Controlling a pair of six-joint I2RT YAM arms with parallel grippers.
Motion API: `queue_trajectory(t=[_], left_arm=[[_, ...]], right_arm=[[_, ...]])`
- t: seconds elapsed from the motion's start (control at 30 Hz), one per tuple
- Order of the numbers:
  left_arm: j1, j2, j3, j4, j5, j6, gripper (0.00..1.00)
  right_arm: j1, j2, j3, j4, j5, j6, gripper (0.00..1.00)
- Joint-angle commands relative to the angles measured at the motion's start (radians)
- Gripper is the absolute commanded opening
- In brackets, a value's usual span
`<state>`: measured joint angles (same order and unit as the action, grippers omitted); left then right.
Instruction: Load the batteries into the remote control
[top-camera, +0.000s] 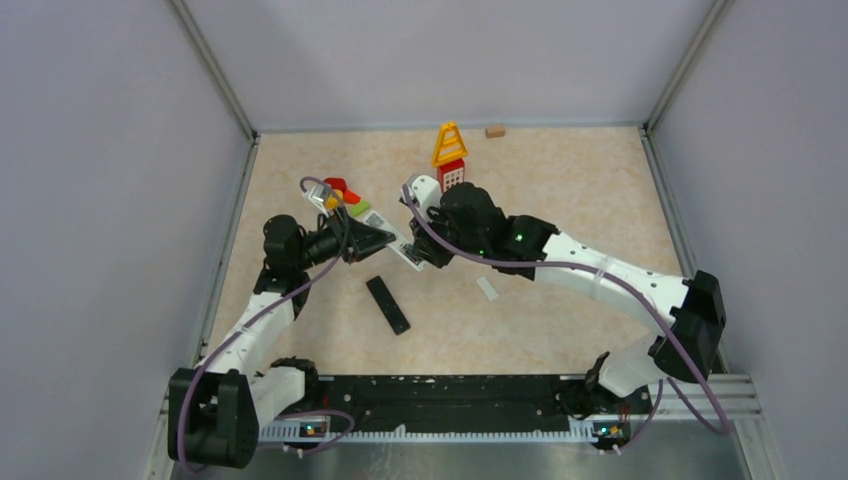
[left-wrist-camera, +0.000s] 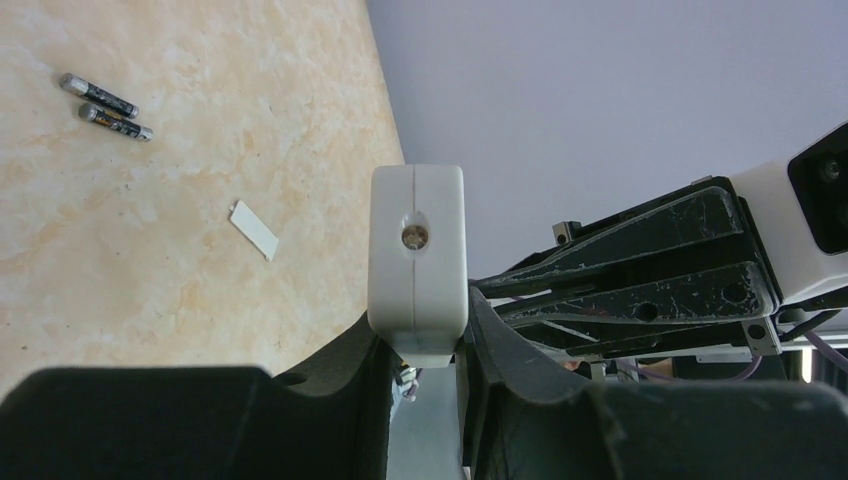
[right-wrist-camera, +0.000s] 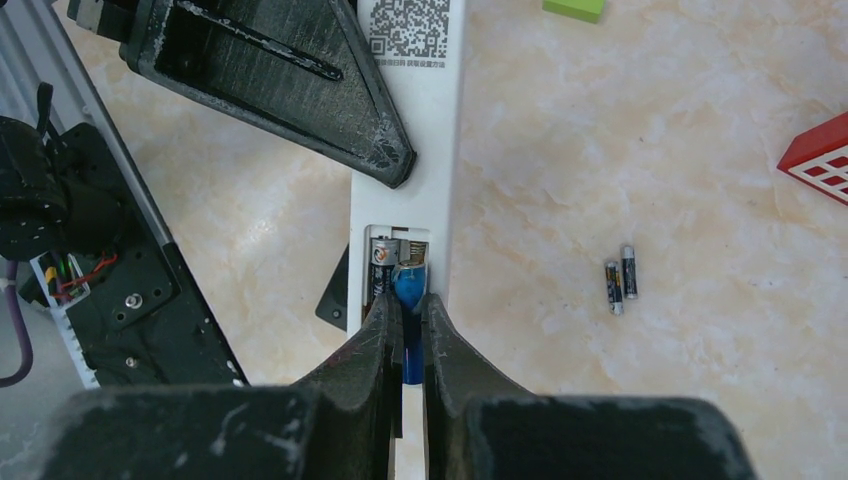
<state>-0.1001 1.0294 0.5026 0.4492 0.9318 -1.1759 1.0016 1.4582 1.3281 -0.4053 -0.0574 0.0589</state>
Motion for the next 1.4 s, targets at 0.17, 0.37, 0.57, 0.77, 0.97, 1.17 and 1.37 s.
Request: queue_trajectory(t=[0.17, 0.37, 0.57, 0.77, 0.97, 1.17, 1.37], left_arm=[[-0.004, -0.022, 0.004, 0.068, 0.001, -0.004, 0.00], [-0.004, -0.019, 0.007, 0.069, -0.003, -0.003, 0.00], [-0.004, -0.014, 0.004, 0.068, -0.008, 0.002, 0.00], [-0.004, -0.014, 0.002, 0.068, -0.008, 0.002, 0.00], [-0.004, -0.017, 0.001, 0.067, -0.010, 0.002, 0.00], [-0.003, -0.017, -0.001, 0.075, -0.027, -0.011, 0.00], [-0.003, -0.015, -0.006, 0.156, -0.041, -0.112, 0.00]], right_arm=[[0.014, 0.047, 0.080, -0.052, 0.023, -0.021, 0.06], [0.014, 0.060, 0.090, -0.075, 0.023, -0.022, 0.10], [0.014, 0.066, 0.098, -0.088, 0.022, -0.022, 0.17], [0.014, 0.066, 0.090, -0.072, 0.003, -0.015, 0.21], [0.014, 0.065, 0.089, -0.051, 0.004, 0.017, 0.25], [0.014, 0.034, 0.109, -0.029, -0.002, 0.117, 0.43], [0.011, -0.009, 0.166, -0.022, 0.074, 0.266, 0.66]])
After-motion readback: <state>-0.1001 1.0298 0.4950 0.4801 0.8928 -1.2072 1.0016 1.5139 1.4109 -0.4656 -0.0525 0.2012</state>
